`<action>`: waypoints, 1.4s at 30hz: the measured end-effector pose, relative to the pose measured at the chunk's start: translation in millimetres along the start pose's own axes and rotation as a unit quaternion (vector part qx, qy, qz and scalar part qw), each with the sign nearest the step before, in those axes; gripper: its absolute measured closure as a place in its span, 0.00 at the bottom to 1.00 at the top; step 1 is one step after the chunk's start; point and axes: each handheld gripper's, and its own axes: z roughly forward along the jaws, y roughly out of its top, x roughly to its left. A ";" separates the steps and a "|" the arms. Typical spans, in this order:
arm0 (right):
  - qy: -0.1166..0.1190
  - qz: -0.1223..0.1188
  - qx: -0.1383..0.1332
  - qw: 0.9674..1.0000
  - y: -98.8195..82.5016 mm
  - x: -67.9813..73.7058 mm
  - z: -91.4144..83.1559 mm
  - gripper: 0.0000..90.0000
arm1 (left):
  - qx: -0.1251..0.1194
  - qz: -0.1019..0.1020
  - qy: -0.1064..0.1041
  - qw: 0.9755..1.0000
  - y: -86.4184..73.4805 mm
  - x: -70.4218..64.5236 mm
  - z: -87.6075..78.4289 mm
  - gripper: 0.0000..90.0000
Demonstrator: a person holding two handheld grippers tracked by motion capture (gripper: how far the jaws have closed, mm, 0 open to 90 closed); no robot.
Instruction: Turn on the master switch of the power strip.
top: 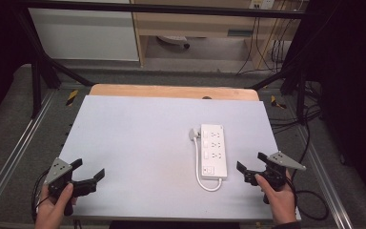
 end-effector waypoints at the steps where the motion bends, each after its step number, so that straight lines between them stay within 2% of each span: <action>1: 0.000 0.000 -0.003 1.000 1.8 1.0 0.1 0.03 | 0.000 0.000 0.000 1.000 0.0 -0.1 0.1 0.07; 18: 0.001 -0.003 -0.011 1.000 15.5 11.7 9.5 0.05 | 0.003 0.002 0.001 1.000 -0.3 -0.2 1.2 0.07; 21: 0.002 0.000 -0.010 1.000 16.5 12.5 10.2 0.08 | 0.004 0.003 0.001 1.000 -0.4 -0.3 1.4 0.07; 22: 0.003 0.001 -0.011 1.000 16.9 12.1 10.2 0.13 | 0.003 0.003 0.001 1.000 -0.4 -0.5 1.5 0.07; 23: 0.003 0.001 -0.011 1.000 16.9 12.1 10.2 0.13 | 0.004 0.004 0.001 1.000 -0.4 -0.4 1.4 0.07; 25: 0.004 -0.001 -0.017 1.000 18.4 12.8 9.6 0.25 | 0.004 0.004 0.001 1.000 -0.4 -0.3 1.4 0.07; 26: 0.004 -0.001 -0.017 1.000 18.4 12.8 9.6 0.25 | 0.004 0.004 0.001 1.000 -0.4 -0.3 1.4 0.07; 27: 0.003 -0.010 -0.020 1.000 19.9 14.1 8.6 0.36 | 0.004 0.004 0.002 1.000 -0.4 -0.3 1.4 0.07; 28: 0.002 -0.011 -0.022 1.000 20.7 15.0 8.4 0.41 | 0.004 0.004 0.002 1.000 -0.4 -0.4 1.4 0.07; 29: 0.002 -0.011 -0.022 1.000 20.7 15.0 8.4 0.41 | 0.004 0.004 0.002 1.000 -0.4 -0.4 1.4 0.07; 30: 0.001 -0.015 -0.023 1.000 22.1 16.9 9.0 0.51 | 0.004 0.004 0.002 1.000 -0.4 -0.5 1.4 0.07; 32: 0.002 -0.023 -0.021 1.000 23.0 19.6 10.8 0.62 | 0.004 0.005 0.002 1.000 -0.4 -0.4 1.4 0.07; 33: 0.002 -0.023 -0.021 1.000 23.0 19.6 10.8 0.62 | 0.004 0.005 0.002 1.000 -0.4 -0.4 1.3 0.07; 35: 0.011 -0.028 -0.016 0.999 23.9 24.2 14.9 0.73 | 0.004 0.005 0.002 1.000 -0.4 -0.4 1.3 0.07; 36: 0.011 -0.028 -0.016 0.999 23.9 24.2 14.9 0.73 | 0.004 0.005 0.002 1.000 -0.4 -0.4 1.3 0.07; 38: 0.023 -0.036 -0.007 0.999 24.5 30.6 20.3 0.81 | 0.004 0.006 0.002 1.000 -0.4 -0.4 1.4 0.07; 39: 0.023 -0.036 -0.007 0.999 24.5 30.6 20.3 0.81 | 0.003 0.005 0.002 1.000 -0.4 -0.6 1.5 0.07; 40: 0.031 -0.039 -0.005 0.999 24.5 34.2 24.1 0.86 | 0.004 0.005 0.001 1.000 -0.4 -0.5 1.4 0.07; 42: 0.036 -0.043 -0.004 0.998 24.6 36.9 27.4 0.90 | 0.003 0.005 0.001 1.000 -0.4 -0.4 1.3 0.07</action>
